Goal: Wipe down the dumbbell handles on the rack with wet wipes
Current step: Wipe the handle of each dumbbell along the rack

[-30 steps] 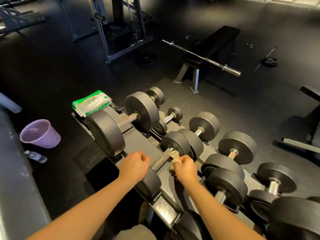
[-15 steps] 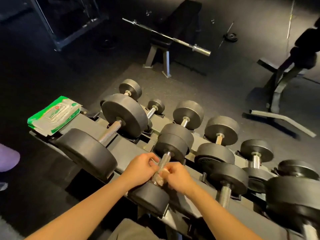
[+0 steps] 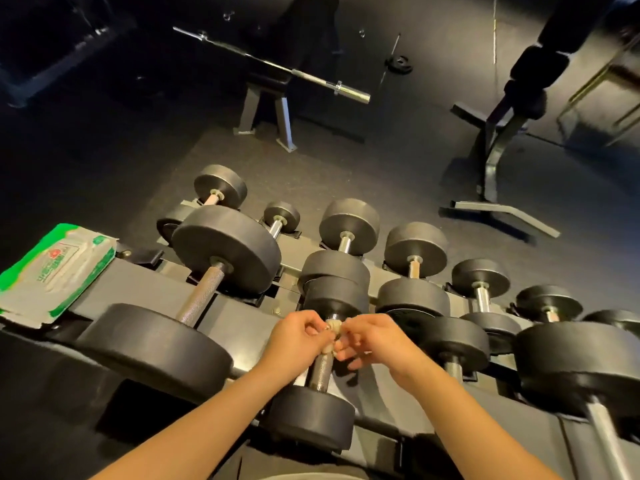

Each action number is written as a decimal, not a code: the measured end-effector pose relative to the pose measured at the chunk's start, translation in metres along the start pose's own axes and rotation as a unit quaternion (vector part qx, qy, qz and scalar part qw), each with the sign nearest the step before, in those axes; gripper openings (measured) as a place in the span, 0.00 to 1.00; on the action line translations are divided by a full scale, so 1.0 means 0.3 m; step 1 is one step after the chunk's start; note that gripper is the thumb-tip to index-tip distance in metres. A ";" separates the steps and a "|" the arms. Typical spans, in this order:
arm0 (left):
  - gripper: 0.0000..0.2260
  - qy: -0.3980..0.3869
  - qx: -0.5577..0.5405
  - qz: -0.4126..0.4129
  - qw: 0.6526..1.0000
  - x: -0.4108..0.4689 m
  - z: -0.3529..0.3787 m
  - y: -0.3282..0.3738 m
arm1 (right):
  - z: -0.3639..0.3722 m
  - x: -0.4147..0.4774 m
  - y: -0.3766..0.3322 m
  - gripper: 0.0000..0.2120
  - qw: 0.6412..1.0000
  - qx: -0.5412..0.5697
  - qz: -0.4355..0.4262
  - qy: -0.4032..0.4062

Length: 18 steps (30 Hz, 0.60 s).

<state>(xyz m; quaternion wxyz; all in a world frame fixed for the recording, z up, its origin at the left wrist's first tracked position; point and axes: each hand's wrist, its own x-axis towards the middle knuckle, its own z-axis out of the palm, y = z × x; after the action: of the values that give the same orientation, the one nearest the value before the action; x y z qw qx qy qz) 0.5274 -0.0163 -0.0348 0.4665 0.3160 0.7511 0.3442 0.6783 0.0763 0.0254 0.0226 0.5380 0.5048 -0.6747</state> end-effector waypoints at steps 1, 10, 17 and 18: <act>0.06 0.047 -0.013 -0.007 0.999 0.010 0.013 0.010 | -0.007 0.009 -0.011 0.12 0.997 -0.031 -0.022 0.064; 0.08 0.065 -0.282 -0.253 0.923 0.115 0.059 0.034 | 0.015 0.108 -0.015 0.02 0.937 -0.235 -0.131 0.224; 0.09 0.047 -0.137 -0.186 0.972 0.115 0.060 -0.011 | -0.013 0.138 -0.039 0.04 0.949 -0.221 -0.109 0.199; 0.11 0.058 -0.088 -0.150 0.983 0.102 0.070 -0.025 | -0.015 0.142 -0.040 0.04 0.951 -0.219 -0.107 0.192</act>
<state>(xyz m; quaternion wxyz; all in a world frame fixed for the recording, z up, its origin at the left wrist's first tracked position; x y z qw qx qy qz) 0.5343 0.0086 -0.0625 0.4946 0.1368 0.7826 0.3525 0.6568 0.1071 0.0017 -0.0295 0.5820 0.6895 -0.4300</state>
